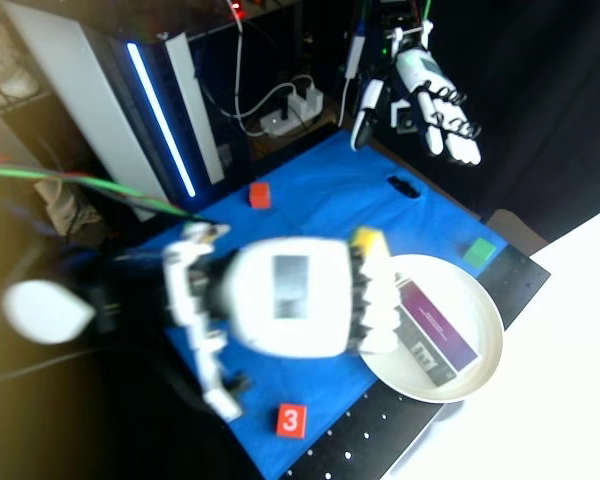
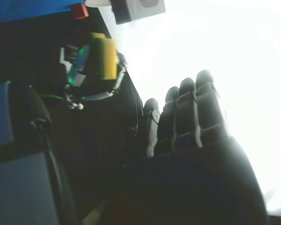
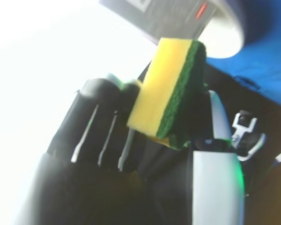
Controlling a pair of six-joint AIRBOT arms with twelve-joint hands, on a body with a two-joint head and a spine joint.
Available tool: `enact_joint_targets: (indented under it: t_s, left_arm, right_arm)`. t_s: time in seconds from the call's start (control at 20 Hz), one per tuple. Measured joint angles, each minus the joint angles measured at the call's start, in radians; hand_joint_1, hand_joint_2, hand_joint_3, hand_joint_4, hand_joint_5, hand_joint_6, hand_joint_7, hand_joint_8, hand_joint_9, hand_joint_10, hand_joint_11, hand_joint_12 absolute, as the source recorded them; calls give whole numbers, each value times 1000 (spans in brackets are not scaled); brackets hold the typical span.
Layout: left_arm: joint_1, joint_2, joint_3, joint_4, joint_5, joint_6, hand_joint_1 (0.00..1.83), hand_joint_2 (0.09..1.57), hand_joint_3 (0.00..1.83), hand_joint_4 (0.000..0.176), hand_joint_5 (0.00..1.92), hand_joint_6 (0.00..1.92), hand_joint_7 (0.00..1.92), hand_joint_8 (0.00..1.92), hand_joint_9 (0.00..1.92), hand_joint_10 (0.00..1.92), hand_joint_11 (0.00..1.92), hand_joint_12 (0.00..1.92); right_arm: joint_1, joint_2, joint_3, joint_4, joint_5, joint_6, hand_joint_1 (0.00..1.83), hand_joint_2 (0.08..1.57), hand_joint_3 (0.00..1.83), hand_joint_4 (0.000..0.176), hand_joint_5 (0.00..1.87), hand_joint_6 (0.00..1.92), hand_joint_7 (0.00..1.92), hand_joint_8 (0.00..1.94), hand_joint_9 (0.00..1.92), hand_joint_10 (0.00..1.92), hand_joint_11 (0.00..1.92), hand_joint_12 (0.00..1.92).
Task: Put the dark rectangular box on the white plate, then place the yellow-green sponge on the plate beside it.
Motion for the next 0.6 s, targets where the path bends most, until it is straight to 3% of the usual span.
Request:
enact_joint_targets:
  t_s: [0.05,0.2,0.3,0.35,0.45,0.5,0.55,0.6]
  left_arm:
    - [0,0,0,0,-1,-1,899,853,0,123,35,5,0,0,0,0,0,0]
    - [0,0,1,4,0,-5,895,854,0,128,33,3,0,0,0,0,0,0]
    - [0,0,4,9,0,-9,892,858,0,104,47,7,0,0,0,0,30,15]
    - [0,0,4,10,0,-9,894,860,1,112,45,5,0,0,0,0,23,12]
    - [0,-6,10,9,0,-18,890,862,2,111,50,6,0,0,0,0,18,12]
    - [0,-12,12,6,0,-21,891,857,0,118,59,8,0,0,0,0,7,7]
    - [0,-13,15,15,4,-27,887,858,0,108,66,9,0,0,0,0,19,13]
    - [0,-13,16,20,4,-29,883,861,2,109,65,8,0,0,0,0,28,18]
  right_arm:
    - [0,-6,5,6,-2,0,1137,1111,0,0,967,1042,877,1360,904,1596,900,1809]
    - [7,-43,44,22,-32,0,1141,1111,1,0,967,1046,871,1403,910,1631,907,1879]
    - [7,-63,66,29,-52,-1,1157,1110,0,0,968,1038,856,1396,905,1619,888,1853]
    - [7,-70,75,36,-56,0,1157,1110,0,0,967,1040,857,1407,921,1622,898,1809]
    - [10,-95,100,49,-66,-1,1151,1101,0,0,987,1019,892,1462,966,1674,965,1858]
    - [13,-107,107,56,-71,-1,1158,1101,0,0,986,1017,864,1419,905,1621,888,1830]
    - [19,-119,113,56,-74,-1,1159,1105,1,0,975,1032,844,1404,873,1592,851,1799]
    - [24,-129,116,56,-78,-1,1153,1112,2,0,961,1052,806,1384,834,1559,813,1761]
